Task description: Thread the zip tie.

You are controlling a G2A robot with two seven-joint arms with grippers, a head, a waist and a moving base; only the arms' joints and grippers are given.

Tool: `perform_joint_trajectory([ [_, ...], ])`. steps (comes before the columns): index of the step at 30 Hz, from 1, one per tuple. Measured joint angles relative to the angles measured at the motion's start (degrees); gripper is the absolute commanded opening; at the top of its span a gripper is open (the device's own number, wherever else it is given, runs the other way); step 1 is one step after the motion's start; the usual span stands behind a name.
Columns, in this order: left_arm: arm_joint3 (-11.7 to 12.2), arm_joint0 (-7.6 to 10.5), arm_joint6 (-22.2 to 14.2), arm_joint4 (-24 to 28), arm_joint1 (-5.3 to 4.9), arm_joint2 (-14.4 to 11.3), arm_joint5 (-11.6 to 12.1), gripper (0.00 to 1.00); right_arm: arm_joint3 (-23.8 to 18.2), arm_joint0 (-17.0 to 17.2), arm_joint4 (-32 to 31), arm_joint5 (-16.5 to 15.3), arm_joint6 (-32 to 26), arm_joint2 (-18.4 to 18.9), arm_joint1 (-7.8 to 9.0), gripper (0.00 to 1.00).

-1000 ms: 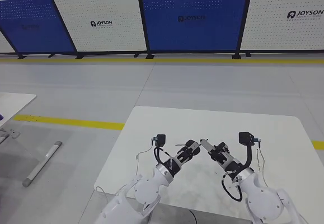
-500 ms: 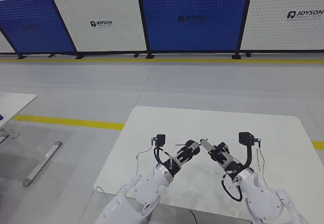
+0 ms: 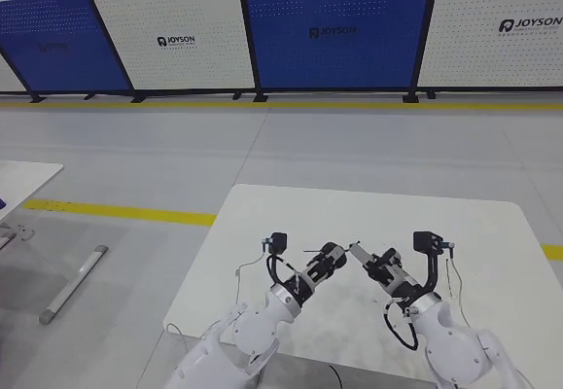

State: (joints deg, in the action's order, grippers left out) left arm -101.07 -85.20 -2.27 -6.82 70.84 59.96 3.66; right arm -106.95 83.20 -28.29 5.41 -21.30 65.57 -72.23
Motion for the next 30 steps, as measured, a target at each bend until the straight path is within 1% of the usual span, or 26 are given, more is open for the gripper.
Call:
perform_joint_trajectory([
  [2,0.0,-0.03,1.1,-2.1,0.05,-0.4,-0.4,0.0,0.0,-0.1,-0.2,0.1,-0.1,-0.2,-0.03,0.0],
  [5,-0.2,-0.07,1.6,-2.9,0.13,-0.8,-0.7,0.0,0.1,-0.4,-0.5,0.1,-1.0,-0.6,-0.04,0.0],
  [12,-0.4,-0.2,0.8,-3.6,0.14,-1.0,-0.7,0.0,0.3,-1.2,-1.4,0.1,-2.8,-1.4,-0.06,0.0],
  [20,-0.8,-0.71,0.2,-3.7,0.03,-0.4,-0.3,0.0,-0.1,-1.3,-2.5,0.1,-3.4,-1.9,-0.06,0.0],
  [30,-1.2,-1.05,-0.8,-3.9,-0.04,-0.4,0.8,0.0,-0.1,-1.4,-1.5,-0.7,-4.6,-2.0,-0.05,0.0],
])
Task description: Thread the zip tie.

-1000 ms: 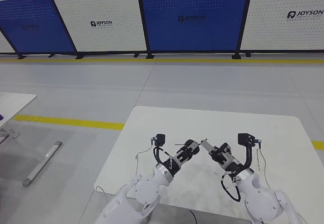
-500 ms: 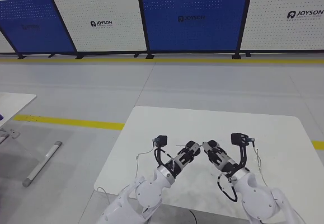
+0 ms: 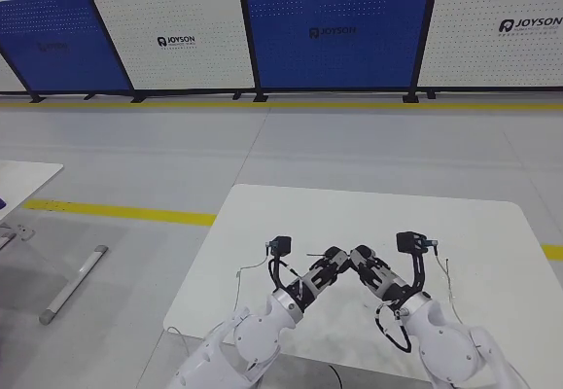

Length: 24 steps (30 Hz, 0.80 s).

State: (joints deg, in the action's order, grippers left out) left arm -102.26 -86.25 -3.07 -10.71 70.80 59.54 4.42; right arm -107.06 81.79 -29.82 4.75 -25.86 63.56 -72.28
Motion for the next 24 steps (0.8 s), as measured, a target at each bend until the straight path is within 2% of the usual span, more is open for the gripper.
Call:
perform_joint_trajectory([
  [12,0.2,-0.12,0.4,-0.6,0.04,0.0,0.0,0.0,-0.4,0.9,0.7,-0.4,0.5,0.7,0.11,0.0],
  [14,0.2,-0.12,0.4,-0.7,0.05,0.0,0.0,0.0,-0.3,0.9,1.1,-0.7,0.3,0.8,0.13,0.3],
  [15,0.2,-0.12,0.4,-0.7,0.05,0.0,0.0,0.0,-0.3,1.0,1.2,-0.8,0.3,0.8,0.14,0.31],
  [20,0.3,-0.08,0.5,-0.8,0.08,0.0,-0.1,0.0,-0.2,1.1,1.5,-1.1,0.5,1.1,0.17,0.27],
  [24,0.4,-0.03,0.7,-0.9,0.1,0.1,-0.2,0.0,-0.5,1.3,1.5,-1.4,1.1,1.2,0.2,0.1],
])
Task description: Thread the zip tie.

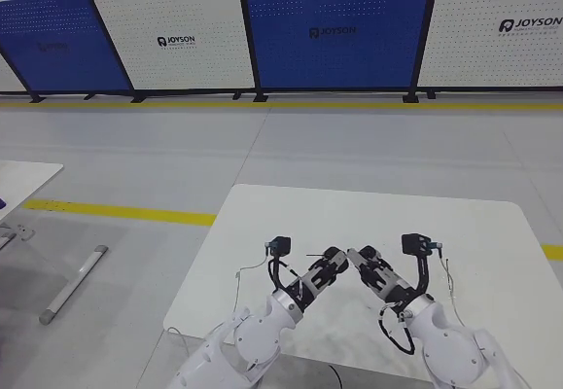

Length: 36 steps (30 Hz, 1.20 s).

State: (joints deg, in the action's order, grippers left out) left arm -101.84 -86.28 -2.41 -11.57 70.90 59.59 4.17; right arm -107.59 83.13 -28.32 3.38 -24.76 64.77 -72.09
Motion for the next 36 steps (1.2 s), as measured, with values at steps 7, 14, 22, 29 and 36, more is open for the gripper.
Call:
perform_joint_trajectory([
  [7,0.0,-0.07,0.3,0.3,0.03,0.2,0.1,0.0,-0.4,0.7,0.1,-0.4,1.0,0.5,0.08,0.0],
  [14,-0.2,-0.37,0.4,0.0,0.01,0.4,0.3,0.0,-0.7,1.0,-0.3,-0.6,1.3,0.6,0.15,0.0],
  [22,-0.1,-0.47,0.2,-0.4,0.05,0.0,0.8,1.0,-0.6,1.1,-0.7,-0.8,1.5,0.5,0.17,0.0],
  [29,-0.2,-0.93,0.6,1.0,0.04,0.4,3.5,1.0,-0.1,1.3,-0.5,0.2,1.9,0.8,0.16,0.0],
  [36,-0.3,-1.64,1.5,1.6,-0.09,1.6,4.7,0.49,0.4,1.2,-0.1,0.7,2.1,1.1,0.15,0.0],
])
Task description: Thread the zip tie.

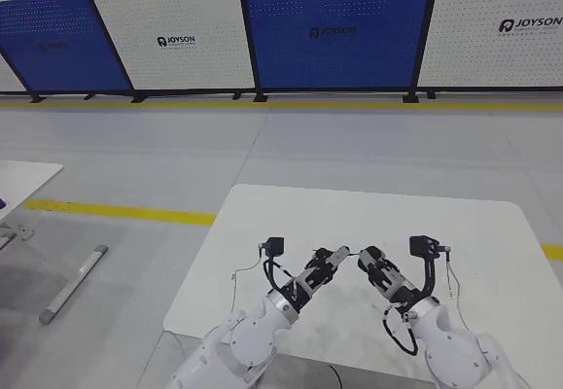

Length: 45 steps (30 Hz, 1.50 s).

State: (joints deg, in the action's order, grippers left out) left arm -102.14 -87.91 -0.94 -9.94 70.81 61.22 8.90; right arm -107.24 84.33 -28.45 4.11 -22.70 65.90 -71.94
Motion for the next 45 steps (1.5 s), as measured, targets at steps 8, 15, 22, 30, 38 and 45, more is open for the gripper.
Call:
perform_joint_trajectory([
  [8,0.0,0.07,0.3,-0.4,-0.01,0.4,0.2,0.0,-0.7,0.4,-0.4,0.3,-0.1,0.4,0.1,0.0],
  [15,0.0,0.23,-0.1,-0.7,0.0,0.4,0.0,0.0,-1.3,0.4,-0.8,0.7,-0.3,0.4,0.12,0.0],
  [22,-0.1,0.42,-0.5,-0.8,0.01,0.5,-0.3,0.0,-1.5,0.4,-1.1,0.8,-0.2,0.3,0.12,0.0],
  [30,-0.1,0.51,-0.8,-0.7,0.03,0.5,-0.5,0.0,-1.5,0.2,-1.0,0.5,0.3,0.0,0.04,0.0],
  [38,0.0,0.53,-0.9,-1.1,0.03,0.6,-0.7,0.02,-1.4,0.2,-1.2,0.4,0.6,-0.1,0.01,0.0],
  [45,-0.1,0.33,-0.6,-1.2,0.03,0.6,-0.5,0.0,-1.4,0.3,-1.5,0.6,0.6,-0.1,0.02,0.0],
])
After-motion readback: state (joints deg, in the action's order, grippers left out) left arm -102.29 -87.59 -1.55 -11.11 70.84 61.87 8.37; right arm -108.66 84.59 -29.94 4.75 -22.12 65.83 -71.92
